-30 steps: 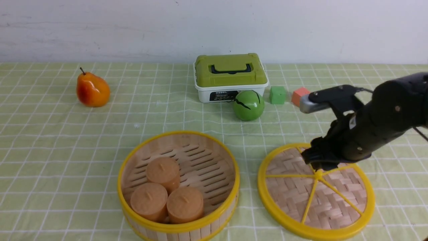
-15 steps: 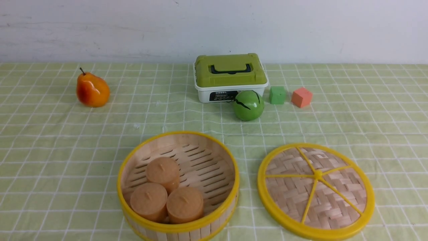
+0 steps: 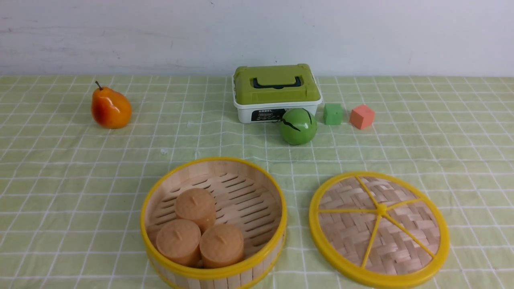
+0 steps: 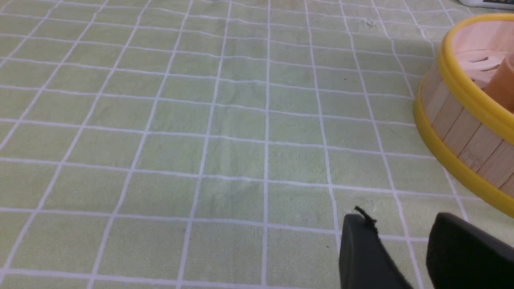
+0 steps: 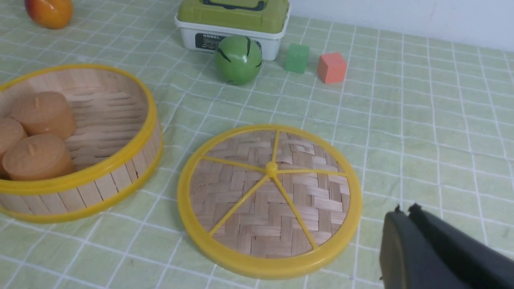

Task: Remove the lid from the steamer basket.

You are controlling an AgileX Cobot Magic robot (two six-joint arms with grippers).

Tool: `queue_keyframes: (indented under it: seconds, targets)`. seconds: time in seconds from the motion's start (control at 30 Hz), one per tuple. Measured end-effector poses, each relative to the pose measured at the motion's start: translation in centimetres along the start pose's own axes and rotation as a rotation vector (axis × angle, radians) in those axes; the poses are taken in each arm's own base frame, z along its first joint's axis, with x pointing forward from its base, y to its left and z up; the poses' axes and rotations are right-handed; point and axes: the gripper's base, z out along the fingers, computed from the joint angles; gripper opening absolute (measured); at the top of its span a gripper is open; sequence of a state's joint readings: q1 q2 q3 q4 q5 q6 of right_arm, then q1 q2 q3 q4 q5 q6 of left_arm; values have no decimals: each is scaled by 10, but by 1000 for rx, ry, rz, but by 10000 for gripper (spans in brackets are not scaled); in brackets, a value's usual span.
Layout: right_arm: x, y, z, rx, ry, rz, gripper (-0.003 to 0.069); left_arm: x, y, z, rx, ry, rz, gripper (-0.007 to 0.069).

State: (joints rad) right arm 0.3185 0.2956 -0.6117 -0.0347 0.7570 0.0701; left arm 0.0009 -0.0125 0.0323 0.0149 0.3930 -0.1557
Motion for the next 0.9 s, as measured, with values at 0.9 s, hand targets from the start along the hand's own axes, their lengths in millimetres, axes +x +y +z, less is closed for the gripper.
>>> queue_keyframes:
  seconds: [0.9]
  targets:
    - [108, -19, 47, 265, -310, 121, 5, 0, 0, 0, 0, 0, 0, 239]
